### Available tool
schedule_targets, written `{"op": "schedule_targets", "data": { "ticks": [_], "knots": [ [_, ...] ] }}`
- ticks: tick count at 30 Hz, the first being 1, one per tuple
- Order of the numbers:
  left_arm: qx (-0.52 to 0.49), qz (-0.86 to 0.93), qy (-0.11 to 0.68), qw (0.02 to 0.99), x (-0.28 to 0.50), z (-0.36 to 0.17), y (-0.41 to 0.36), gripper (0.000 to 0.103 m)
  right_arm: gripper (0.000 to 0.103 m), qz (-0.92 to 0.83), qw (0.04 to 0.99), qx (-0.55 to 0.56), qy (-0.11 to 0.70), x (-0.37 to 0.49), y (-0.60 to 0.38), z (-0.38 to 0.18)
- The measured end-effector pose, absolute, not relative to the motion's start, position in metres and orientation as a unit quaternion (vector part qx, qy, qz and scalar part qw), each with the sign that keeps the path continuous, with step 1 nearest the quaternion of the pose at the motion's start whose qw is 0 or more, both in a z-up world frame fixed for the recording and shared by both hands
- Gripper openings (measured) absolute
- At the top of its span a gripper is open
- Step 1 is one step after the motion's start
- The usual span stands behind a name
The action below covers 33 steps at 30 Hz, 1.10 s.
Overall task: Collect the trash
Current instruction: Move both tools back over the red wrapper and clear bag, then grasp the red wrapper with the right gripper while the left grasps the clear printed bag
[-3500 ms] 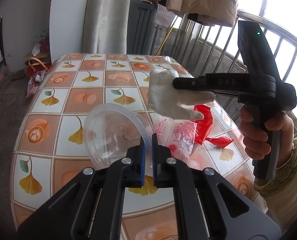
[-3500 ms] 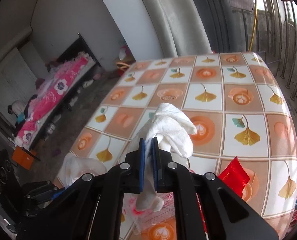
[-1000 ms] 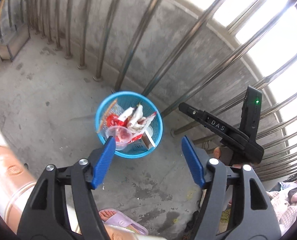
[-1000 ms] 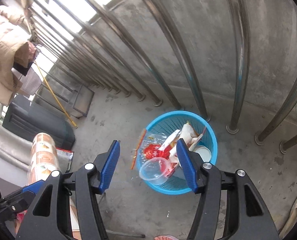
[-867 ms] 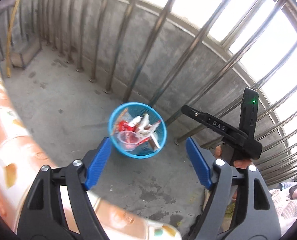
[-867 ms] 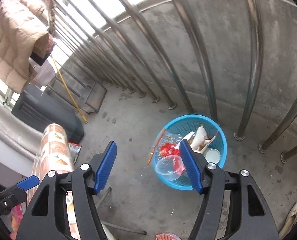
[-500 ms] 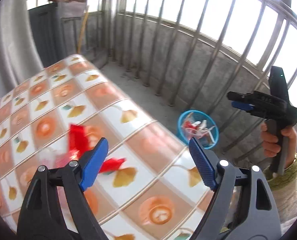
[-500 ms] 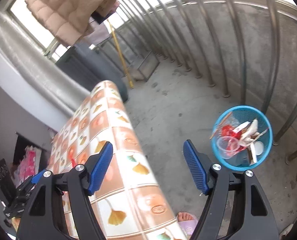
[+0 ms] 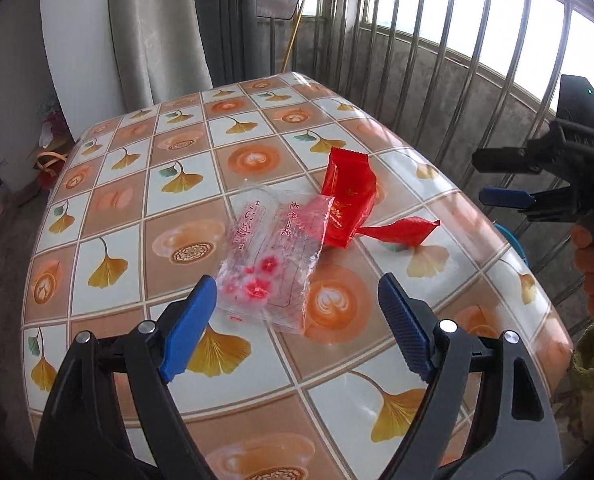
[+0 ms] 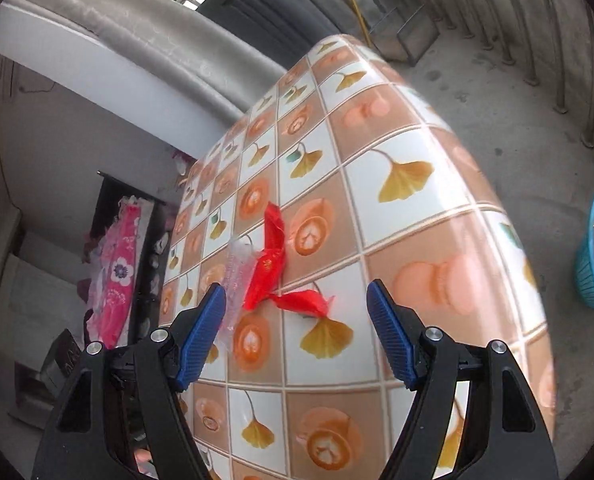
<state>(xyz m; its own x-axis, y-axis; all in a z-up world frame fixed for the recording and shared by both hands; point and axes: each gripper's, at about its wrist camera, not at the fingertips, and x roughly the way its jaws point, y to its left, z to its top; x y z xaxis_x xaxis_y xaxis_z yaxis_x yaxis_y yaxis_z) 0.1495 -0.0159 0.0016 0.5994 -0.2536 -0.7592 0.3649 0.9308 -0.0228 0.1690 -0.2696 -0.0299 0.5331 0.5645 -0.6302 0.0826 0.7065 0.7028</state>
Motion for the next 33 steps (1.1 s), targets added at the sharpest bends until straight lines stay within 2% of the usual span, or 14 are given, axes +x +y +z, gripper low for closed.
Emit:
{"op": "schedule_targets", "data": {
  "ticks": [3,9,11,20,33],
  "knots": [
    [0.091,-0.171,0.409,0.892,0.153,-0.009,-0.022,0.078,0.071,0.157,0.788,0.363,0.471,0.191,-0.252,-0.038],
    [0.124,-0.155,0.418,0.886,0.166,-0.026,-0.03,0.065,0.071,0.152,0.779,0.363,0.488,0.225,-0.228,-0.054],
    [0.118,-0.154,0.427,0.883,0.171,-0.029,-0.029,0.06,0.067,0.145,0.779,0.36,0.492,0.233,-0.225,-0.059],
    [0.099,-0.156,0.448,0.875,0.177,-0.04,-0.023,0.036,0.045,0.134,0.775,0.351,0.507,0.245,-0.215,-0.076],
    [0.079,-0.165,0.445,0.877,0.178,-0.039,-0.018,0.011,0.009,0.132,0.773,0.354,0.51,0.247,-0.215,-0.082]
  ]
}}
